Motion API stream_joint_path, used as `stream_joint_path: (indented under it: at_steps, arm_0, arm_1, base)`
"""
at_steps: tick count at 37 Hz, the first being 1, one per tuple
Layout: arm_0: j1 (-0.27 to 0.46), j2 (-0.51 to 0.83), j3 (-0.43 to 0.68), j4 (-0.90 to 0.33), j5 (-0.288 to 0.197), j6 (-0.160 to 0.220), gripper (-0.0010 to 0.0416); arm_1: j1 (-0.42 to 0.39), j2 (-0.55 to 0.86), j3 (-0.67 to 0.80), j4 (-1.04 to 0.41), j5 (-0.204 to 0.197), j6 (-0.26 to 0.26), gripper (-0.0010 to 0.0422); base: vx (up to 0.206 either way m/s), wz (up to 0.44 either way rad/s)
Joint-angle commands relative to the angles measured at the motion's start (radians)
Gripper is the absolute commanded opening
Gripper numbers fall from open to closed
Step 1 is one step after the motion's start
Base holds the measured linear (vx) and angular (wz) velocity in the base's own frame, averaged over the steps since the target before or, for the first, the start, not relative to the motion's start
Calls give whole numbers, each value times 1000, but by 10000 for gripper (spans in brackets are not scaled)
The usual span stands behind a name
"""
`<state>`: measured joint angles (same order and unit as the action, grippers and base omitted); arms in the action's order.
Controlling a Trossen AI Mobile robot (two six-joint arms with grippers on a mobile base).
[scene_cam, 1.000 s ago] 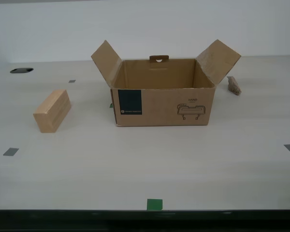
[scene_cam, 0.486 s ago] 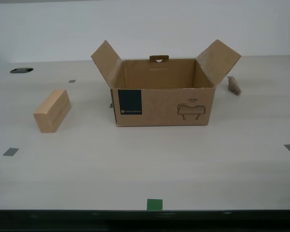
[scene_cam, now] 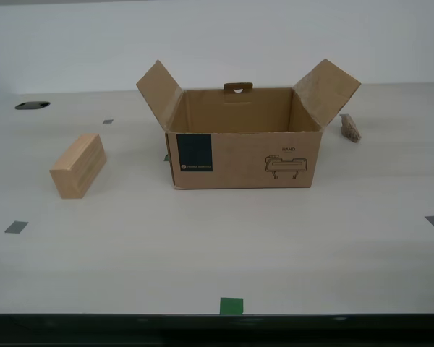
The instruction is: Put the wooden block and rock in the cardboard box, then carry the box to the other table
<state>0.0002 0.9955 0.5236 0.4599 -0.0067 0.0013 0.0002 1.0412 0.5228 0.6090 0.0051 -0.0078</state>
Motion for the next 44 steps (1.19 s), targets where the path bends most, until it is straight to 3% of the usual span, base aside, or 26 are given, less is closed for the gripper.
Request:
stream_joint_path:
  at_steps: [1, 44]
  arm_0:
    - [1, 0, 1, 3, 0, 2, 0]
    - [1, -2, 1, -2, 0, 2, 0]
  arm_1:
    - [0, 0, 0, 6, 2, -9, 0]
    - [-1, 0, 1, 5, 2, -19, 0]
  base:
    - [0, 0]
    - [0, 0]
